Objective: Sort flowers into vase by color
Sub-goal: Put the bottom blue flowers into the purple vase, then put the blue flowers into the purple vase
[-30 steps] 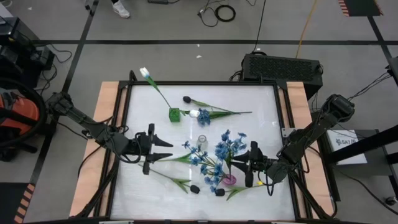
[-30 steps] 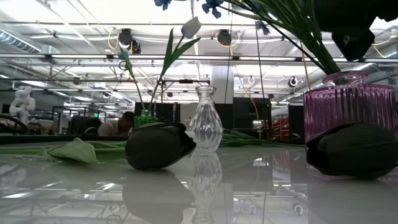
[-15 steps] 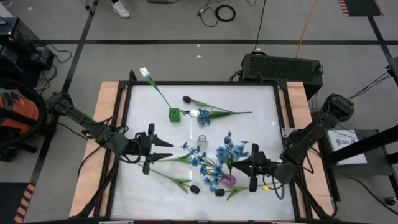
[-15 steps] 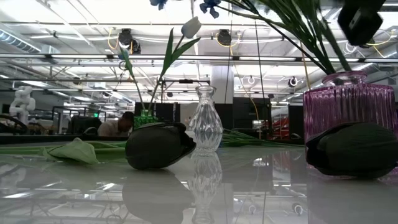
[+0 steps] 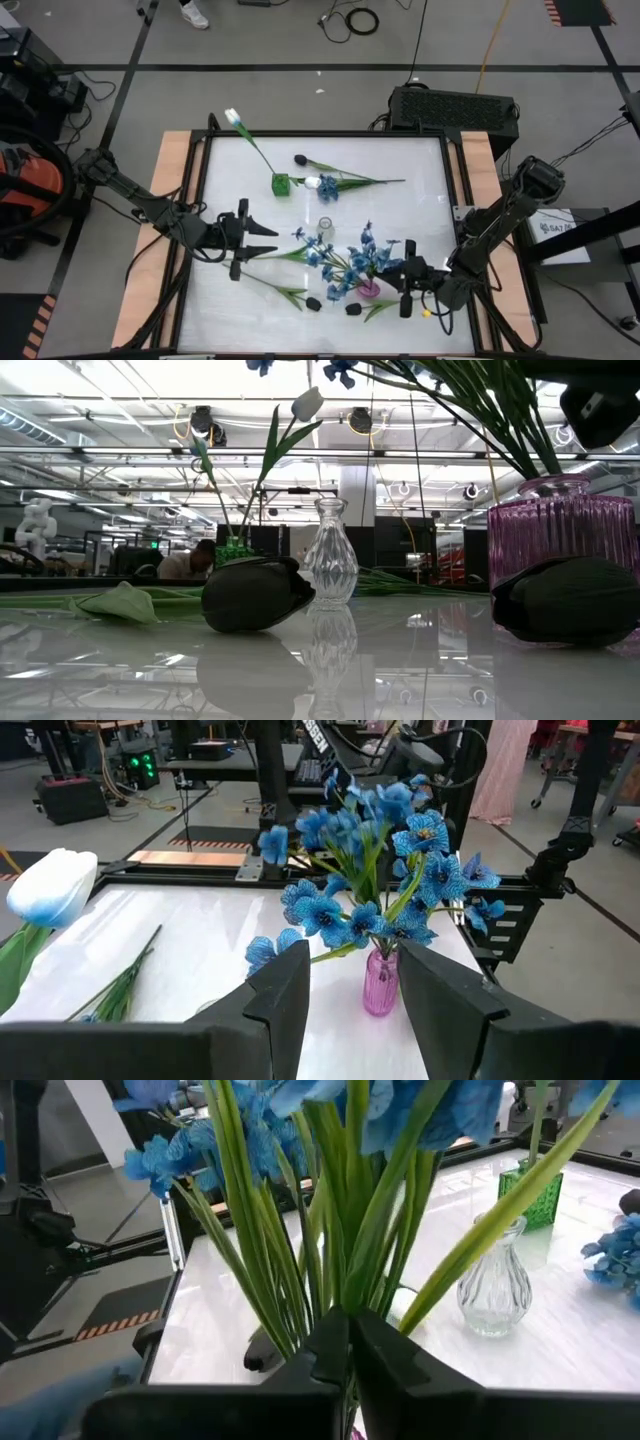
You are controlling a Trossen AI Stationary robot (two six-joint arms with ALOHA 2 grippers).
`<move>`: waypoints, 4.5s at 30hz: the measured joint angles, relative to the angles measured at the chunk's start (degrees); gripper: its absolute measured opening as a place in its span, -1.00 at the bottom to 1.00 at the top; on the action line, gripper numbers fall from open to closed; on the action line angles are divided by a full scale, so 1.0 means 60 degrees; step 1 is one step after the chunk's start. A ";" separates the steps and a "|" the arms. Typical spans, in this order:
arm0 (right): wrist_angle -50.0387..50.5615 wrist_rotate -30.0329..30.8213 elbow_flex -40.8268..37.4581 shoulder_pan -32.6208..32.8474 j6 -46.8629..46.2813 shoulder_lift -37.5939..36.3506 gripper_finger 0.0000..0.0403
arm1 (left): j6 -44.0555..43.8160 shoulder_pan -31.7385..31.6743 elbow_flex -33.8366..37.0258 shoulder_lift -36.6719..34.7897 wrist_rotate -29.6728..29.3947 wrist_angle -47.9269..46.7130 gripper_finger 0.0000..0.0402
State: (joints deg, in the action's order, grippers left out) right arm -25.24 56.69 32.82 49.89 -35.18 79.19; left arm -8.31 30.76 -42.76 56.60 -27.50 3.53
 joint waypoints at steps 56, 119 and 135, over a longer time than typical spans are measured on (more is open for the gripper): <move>0.6517 -0.6658 0.0000 -1.0277 0.6733 -0.2277 -0.15 | -0.2540 0.1391 0.0506 0.0364 -0.0584 -0.2208 -0.20; 0.3549 -0.9975 0.0076 -1.3238 0.8552 0.1466 -0.59 | -0.2967 0.1887 0.0823 0.1319 -0.2894 -0.1938 -0.20; 0.3631 -1.0007 0.0058 -1.2991 0.7722 0.1175 -0.99 | -0.3051 0.1887 0.0823 0.1319 -0.2894 -0.1934 -0.20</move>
State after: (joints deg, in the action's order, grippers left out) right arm -3.45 -3.35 33.17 -28.06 11.15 86.23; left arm -26.61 42.09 -37.82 64.51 -44.86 -8.08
